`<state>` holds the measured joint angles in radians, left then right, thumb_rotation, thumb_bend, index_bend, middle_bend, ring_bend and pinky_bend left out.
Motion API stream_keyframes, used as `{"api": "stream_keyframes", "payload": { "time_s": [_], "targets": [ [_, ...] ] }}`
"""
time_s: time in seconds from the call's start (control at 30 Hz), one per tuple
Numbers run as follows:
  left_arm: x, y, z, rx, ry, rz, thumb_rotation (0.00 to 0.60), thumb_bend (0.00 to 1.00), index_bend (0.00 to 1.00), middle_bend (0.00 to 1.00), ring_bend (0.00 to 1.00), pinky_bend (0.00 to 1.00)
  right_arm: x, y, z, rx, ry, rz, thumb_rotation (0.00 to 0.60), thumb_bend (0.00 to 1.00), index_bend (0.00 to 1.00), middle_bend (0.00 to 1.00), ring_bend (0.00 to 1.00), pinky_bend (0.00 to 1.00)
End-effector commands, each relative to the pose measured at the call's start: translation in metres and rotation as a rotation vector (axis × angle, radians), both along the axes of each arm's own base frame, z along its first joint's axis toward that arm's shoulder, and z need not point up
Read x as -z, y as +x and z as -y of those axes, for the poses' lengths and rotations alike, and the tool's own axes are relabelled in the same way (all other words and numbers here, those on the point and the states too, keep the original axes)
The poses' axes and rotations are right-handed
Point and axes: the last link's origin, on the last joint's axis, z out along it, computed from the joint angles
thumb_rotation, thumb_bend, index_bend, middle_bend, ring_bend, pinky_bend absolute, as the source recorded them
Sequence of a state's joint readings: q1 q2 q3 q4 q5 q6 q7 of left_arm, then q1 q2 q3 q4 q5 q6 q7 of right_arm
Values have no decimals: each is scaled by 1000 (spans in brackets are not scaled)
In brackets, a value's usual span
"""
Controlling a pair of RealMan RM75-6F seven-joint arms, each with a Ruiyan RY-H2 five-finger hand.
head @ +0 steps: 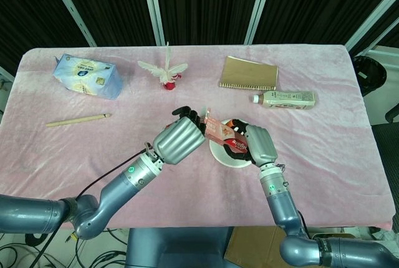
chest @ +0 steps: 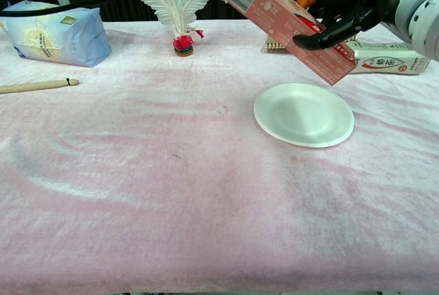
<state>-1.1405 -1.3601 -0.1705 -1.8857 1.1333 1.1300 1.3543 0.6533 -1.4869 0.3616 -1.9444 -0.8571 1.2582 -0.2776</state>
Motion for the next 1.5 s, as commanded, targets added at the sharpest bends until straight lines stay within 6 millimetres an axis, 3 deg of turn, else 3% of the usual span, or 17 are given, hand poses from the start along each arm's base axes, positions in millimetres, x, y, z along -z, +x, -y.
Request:
{"api": "stream_keyframes", "payload": {
  "time_s": [0.03,0.27,0.43,0.67,1.17,1.5],
  "targets": [
    [1,10,1,18,6,7,600,388,544,579,485,556,-5,1,0,12,-12,63,600,391,444,431,425,475],
    [2,29,2,46,7,28,600,332,477,490,429,508,-7,-3,-2,38,-22,160,600,395,443,431,424,475],
    [3,34,4,50,19,32,600,183,344,338,322,426,-10,-3,-1,45,-28,193,600,395,444,431,425,475],
    [0,43,5,68,44,72,600,115,241,231,258,362,-14,0,1,72,-43,278,600,395,443,431,424,475],
    [-14,49,14,105,14,158,600,62,181,168,217,317,-17,-10,3,109,-139,411,600,395,444,431,424,475],
    [-43,46,6,90,35,264,600,48,135,139,183,293,-33,-22,12,125,-378,565,600,396,444,431,419,474]
  ]
}}
